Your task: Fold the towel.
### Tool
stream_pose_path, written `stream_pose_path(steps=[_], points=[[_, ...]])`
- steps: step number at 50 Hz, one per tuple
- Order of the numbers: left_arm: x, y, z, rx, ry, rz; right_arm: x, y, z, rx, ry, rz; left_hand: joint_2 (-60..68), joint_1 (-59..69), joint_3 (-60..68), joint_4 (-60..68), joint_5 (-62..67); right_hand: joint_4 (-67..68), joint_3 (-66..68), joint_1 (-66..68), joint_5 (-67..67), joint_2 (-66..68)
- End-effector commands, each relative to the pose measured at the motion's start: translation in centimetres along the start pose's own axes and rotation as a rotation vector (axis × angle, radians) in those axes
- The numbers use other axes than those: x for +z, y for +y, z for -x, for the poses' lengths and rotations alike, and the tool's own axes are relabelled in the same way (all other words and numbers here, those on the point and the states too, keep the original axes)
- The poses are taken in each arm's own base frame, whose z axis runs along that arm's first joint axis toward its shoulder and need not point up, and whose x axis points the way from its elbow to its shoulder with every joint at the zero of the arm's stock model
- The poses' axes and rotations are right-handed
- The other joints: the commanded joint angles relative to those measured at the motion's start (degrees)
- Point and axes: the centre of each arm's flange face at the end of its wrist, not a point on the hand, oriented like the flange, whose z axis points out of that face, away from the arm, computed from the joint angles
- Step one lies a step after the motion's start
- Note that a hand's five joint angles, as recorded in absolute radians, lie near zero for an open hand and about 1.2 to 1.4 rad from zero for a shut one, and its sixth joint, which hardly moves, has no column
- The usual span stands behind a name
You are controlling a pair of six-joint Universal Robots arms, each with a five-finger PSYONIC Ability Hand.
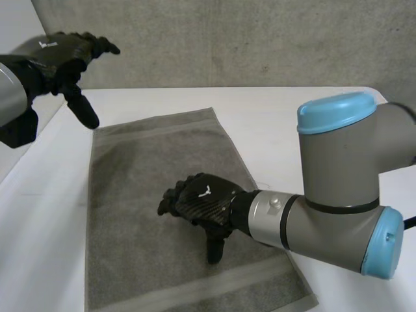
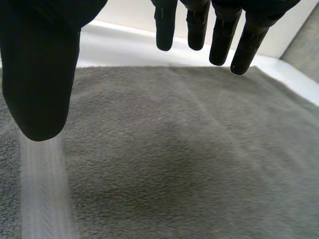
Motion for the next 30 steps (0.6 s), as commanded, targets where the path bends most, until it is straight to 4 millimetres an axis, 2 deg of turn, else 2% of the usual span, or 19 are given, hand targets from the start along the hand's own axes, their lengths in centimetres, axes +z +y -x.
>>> stream_pose_path(steps=[1, 2, 3, 4, 6, 7, 9, 10, 12, 15, 17, 22, 30], points=[[1.0, 2.9, -0.6, -0.020, 0.026, 0.096, -0.6, 1.5, -0.3, 0.047, 0.047, 0.070, 1.52, 1.27, 1.43, 1.41, -0.49, -3.44, -2.17, -2.05, -2.84, -3.32], [1.2, 3.6, -0.7, -0.023, 0.033, 0.111, -0.6, 1.5, -0.3, 0.047, 0.047, 0.070, 1.35, 1.11, 1.27, 1.24, -0.65, -3.44, -2.17, -2.05, -2.84, -3.32], [1.5, 4.2, -0.9, -0.025, 0.045, 0.120, -1.3, 1.9, -1.4, 0.061, 0.101, 0.088, 1.18, 0.94, 1.10, 1.07, -0.82, -3.44, -2.17, -2.05, -2.84, -3.32], [1.5, 4.2, -0.9, -0.025, 0.046, 0.120, -1.3, 1.9, -1.4, 0.061, 0.102, 0.088, 1.18, 0.94, 1.10, 1.07, -0.82, -3.44, -2.17, -2.05, -2.84, -3.32], [2.0, 5.3, -1.2, -0.027, 0.061, 0.121, -3.1, 3.2, -3.9, 0.112, 0.216, 0.137, 1.18, 0.94, 1.10, 1.07, -0.82, -3.19, -1.92, -1.80, -2.59, -3.07], [2.0, 5.3, -1.2, -0.027, 0.061, 0.121, -3.1, 3.2, -3.9, 0.113, 0.217, 0.137, 1.18, 0.94, 1.10, 1.07, -0.82, -3.19, -1.92, -1.80, -2.59, -3.06], [2.6, 6.3, -1.4, -0.026, 0.076, 0.116, -4.4, 5.0, -4.9, 0.165, 0.280, 0.183, 1.18, 0.94, 1.10, 1.07, -0.82, -2.86, -1.58, -1.47, -2.25, -2.73], [2.6, 6.3, -1.4, -0.026, 0.076, 0.116, -4.4, 5.0, -4.9, 0.165, 0.281, 0.183, 1.18, 0.94, 1.10, 1.07, -0.82, -2.86, -1.58, -1.46, -2.25, -2.73], [2.9, 6.7, -1.6, -0.026, 0.083, 0.115, -5.0, 6.6, -5.3, 0.200, 0.335, 0.192, 1.18, 0.94, 1.10, 1.07, -0.82, -1.69, -0.41, -0.29, -1.08, -1.56], [3.4, 7.7, -2.0, -0.028, 0.098, 0.129, -5.5, 7.1, -5.5, 0.221, 0.378, 0.184, 1.18, 0.94, 1.10, 1.07, -0.82, -0.67, 0.61, 0.72, -0.06, -0.54], [3.5, 8.3, -2.9, -0.026, 0.125, 0.145, -6.4, 7.9, -6.0, 0.285, 0.480, 0.161, 1.01, 0.77, 0.93, 0.90, -0.99, 1.51, 2.78, 2.90, 2.11, 1.63], [3.5, 8.8, -3.8, -0.021, 0.147, 0.161, -6.4, 9.4, -5.6, 0.353, 0.563, 0.148, 0.84, 0.60, 0.76, 0.73, -1.16, 5.37, 6.65, 6.76, 5.98, 5.50], [3.3, 9.5, -4.0, -0.030, 0.149, 0.179, -6.0, 11.2, -5.4, 0.347, 0.630, 0.124, 0.67, 0.43, 0.59, 0.56, -1.33, 13.43, 14.71, 14.82, 14.04, 13.56]])
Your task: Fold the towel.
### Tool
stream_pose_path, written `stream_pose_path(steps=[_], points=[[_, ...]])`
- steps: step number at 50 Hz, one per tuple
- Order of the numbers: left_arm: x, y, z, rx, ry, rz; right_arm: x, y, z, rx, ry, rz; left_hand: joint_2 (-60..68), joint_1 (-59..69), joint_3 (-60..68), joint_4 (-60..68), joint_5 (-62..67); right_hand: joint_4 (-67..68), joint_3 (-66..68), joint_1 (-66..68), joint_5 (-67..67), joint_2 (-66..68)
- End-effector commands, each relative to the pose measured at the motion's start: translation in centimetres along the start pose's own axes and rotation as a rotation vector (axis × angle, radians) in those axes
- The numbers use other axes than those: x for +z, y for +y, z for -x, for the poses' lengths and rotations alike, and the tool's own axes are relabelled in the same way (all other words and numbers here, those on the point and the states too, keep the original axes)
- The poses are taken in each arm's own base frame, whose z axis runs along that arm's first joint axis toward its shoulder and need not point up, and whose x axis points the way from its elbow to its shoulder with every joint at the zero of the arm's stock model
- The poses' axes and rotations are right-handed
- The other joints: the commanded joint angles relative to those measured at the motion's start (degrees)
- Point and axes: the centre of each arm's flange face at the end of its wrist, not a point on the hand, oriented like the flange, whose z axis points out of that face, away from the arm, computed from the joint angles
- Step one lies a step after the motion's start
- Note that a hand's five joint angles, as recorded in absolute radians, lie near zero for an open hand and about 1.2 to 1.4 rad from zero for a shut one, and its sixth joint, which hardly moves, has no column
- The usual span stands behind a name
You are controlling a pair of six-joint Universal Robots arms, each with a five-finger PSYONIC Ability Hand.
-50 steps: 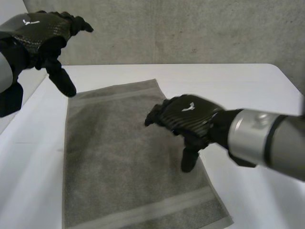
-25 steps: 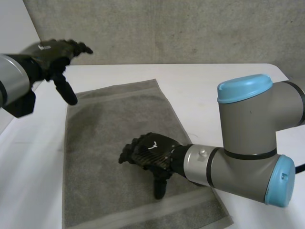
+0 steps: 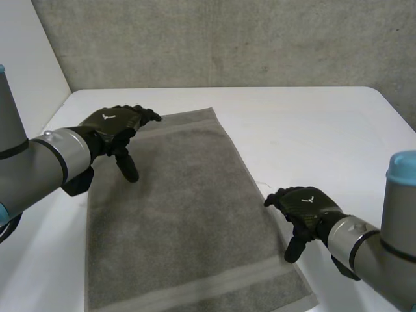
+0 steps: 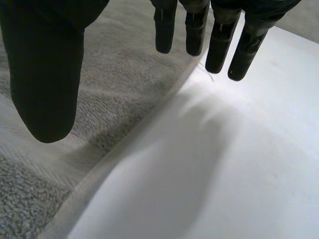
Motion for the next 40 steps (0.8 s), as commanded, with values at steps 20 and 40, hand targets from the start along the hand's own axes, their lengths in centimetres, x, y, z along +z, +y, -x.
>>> stream_pose_path(steps=[20, 40], points=[[-0.1, 1.2, -0.5, -0.009, 0.009, 0.029, 3.1, 2.3, -0.1, -0.004, 0.059, -0.085, 0.63, 0.26, 0.52, 0.52, -1.50, 21.14, 21.01, 24.16, 21.18, 21.45], [-0.3, 1.4, -0.6, -0.006, 0.012, 0.028, 3.9, 2.7, 1.0, -0.034, 0.027, -0.085, 0.63, 0.26, 0.52, 0.52, -1.50, 28.01, 27.88, 31.03, 28.05, 28.32]])
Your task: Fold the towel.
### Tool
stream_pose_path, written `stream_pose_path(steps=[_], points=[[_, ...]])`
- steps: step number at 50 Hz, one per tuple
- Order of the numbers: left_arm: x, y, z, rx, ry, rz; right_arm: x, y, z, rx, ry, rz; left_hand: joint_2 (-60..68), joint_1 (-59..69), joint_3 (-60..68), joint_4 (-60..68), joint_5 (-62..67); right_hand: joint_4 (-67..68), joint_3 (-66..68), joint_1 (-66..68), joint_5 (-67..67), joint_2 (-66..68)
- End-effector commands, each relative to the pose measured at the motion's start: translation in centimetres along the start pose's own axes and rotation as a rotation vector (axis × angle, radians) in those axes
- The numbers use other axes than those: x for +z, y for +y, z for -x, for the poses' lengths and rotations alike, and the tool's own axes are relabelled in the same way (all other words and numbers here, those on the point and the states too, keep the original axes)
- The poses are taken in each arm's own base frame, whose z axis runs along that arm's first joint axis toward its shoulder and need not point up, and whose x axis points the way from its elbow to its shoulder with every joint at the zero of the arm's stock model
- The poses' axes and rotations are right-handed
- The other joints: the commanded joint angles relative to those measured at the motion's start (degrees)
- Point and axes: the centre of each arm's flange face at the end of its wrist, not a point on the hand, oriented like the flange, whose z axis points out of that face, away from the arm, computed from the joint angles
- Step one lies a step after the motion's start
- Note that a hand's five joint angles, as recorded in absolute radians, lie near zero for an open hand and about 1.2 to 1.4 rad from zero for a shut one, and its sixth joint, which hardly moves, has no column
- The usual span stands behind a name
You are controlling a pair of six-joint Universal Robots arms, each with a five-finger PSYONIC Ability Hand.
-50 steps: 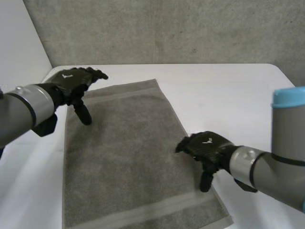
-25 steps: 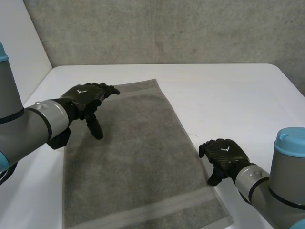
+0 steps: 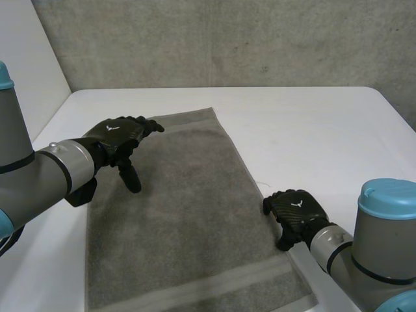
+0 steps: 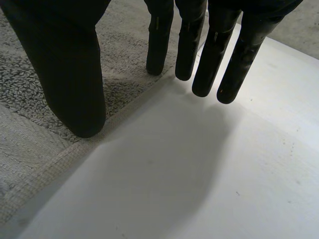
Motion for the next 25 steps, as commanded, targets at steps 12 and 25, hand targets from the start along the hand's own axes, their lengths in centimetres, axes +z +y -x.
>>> stream_pose_path(steps=[12, 25], points=[[-0.3, -0.1, -0.6, 0.010, 0.013, -0.005, 0.1, -0.5, 0.3, -0.014, -0.006, -0.031, 0.59, 0.22, 0.48, 0.49, -1.54, 47.05, 46.92, 51.84, 48.09, 47.46], [-0.3, -0.1, -0.6, 0.010, 0.013, -0.005, -0.4, -2.7, 0.5, -0.039, -0.013, -0.099, 0.59, 0.22, 0.48, 0.49, -1.54, 47.05, 46.92, 51.84, 48.09, 47.46]])
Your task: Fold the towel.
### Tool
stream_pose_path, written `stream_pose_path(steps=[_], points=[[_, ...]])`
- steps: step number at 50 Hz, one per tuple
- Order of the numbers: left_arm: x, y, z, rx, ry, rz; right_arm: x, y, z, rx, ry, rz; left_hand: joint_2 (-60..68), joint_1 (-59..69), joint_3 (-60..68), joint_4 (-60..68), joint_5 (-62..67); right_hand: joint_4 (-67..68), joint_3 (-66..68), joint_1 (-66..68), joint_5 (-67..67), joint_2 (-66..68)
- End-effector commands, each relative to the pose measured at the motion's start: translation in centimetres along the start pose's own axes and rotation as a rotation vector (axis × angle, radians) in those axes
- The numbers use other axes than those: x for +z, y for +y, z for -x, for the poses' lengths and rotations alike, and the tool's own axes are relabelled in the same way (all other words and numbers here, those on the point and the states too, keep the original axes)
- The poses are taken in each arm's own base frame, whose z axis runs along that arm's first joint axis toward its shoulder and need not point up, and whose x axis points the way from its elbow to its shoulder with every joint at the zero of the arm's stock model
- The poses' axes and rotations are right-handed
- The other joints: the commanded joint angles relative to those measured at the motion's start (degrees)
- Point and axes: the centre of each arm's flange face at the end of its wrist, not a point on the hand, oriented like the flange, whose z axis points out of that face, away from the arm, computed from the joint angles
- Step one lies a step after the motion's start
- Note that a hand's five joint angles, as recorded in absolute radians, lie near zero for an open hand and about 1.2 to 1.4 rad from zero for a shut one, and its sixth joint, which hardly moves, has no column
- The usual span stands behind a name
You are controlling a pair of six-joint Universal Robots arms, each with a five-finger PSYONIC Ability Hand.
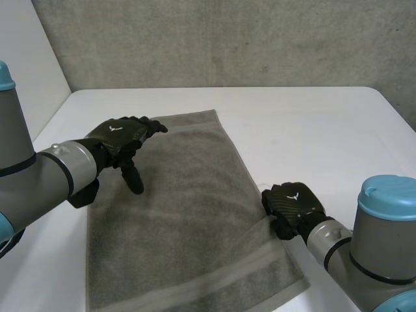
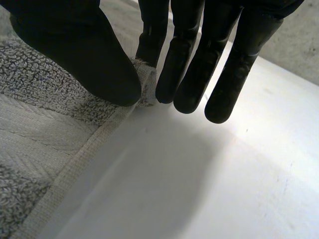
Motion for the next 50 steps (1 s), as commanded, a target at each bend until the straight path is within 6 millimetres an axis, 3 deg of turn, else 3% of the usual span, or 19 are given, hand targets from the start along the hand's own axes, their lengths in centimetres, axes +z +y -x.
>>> stream_pose_path(steps=[1, 4, 9, 12, 14, 20, 22, 30, 37, 42, 48, 50], points=[[0.0, 0.0, 0.0, 0.000, 0.000, 0.000, -0.3, -1.7, 0.0, -0.027, -0.007, -0.043, 0.60, 0.22, 0.48, 0.52, -1.58, 11.90, 12.36, 26.04, 13.77, 12.62], [0.1, 0.0, 0.0, 0.000, 0.000, -0.001, -0.7, -2.0, -0.1, -0.051, -0.008, -0.044, 0.60, 0.22, 0.48, 0.52, -1.58, 11.90, 12.36, 26.04, 13.77, 12.62], [0.6, -0.4, -0.1, 0.009, 0.005, -0.033, -3.8, -4.1, 0.3, -0.253, -0.076, -0.036, 0.60, 0.22, 0.48, 0.52, -1.58, 11.90, 12.36, 26.04, 13.77, 12.62], [1.8, -0.5, -0.6, 0.029, 0.022, -0.076, -4.7, -5.0, 0.5, -0.296, -0.098, -0.056, 1.15, 0.77, 1.03, 1.07, -1.03, 11.90, 12.36, 26.04, 13.77, 12.62], [3.5, -0.5, -1.9, 0.052, 0.063, -0.107, -6.4, -6.5, 0.9, -0.345, -0.139, -0.106, 1.48, 1.11, 1.36, 1.41, -0.70, 11.90, 12.36, 26.04, 13.77, 12.62], [6.7, -0.7, -4.6, 0.085, 0.160, -0.138, -8.6, -8.4, 1.4, -0.359, -0.174, -0.181, 1.48, 1.11, 1.37, 1.41, -0.70, 11.90, 12.36, 26.04, 13.77, 12.62], [8.7, -0.4, -6.4, 0.097, 0.238, -0.141, -9.2, -8.8, 1.5, -0.365, -0.170, -0.203, 1.48, 1.11, 1.37, 1.41, -0.70, 11.90, 12.36, 26.04, 13.77, 12.62], [12.6, 1.3, -8.6, 0.098, 0.407, -0.106, -10.2, -9.1, 1.7, -0.375, -0.160, -0.229, 2.15, 1.78, 2.04, 2.08, -0.03, 11.90, 12.36, 26.04, 13.77, 12.62], [13.3, 4.2, -10.3, 0.118, 0.507, -0.008, -10.3, -9.3, 1.4, -0.376, -0.141, -0.234, 3.33, 2.96, 3.22, 3.26, 1.15, 11.90, 12.36, 26.04, 13.77, 12.62], [12.7, 6.2, -10.6, 0.246, 0.547, 0.081, -10.2, -9.4, 1.4, -0.380, -0.141, -0.239, 6.87, 6.49, 6.75, 6.79, 4.69, 11.90, 12.36, 26.04, 13.77, 12.62], [11.9, 7.6, -10.7, 0.428, 0.581, 0.138, -10.2, -9.7, 1.3, -0.383, -0.141, -0.251, 25.65, 25.28, 25.53, 25.58, 23.47, 11.90, 12.36, 26.04, 13.77, 12.62], [11.8, 7.4, -10.6, 0.446, 0.580, 0.138, -10.1, -9.8, 1.2, -0.385, -0.135, -0.256, 50.28, 49.90, 50.16, 50.20, 48.10, 11.90, 12.36, 26.04, 13.77, 12.62]])
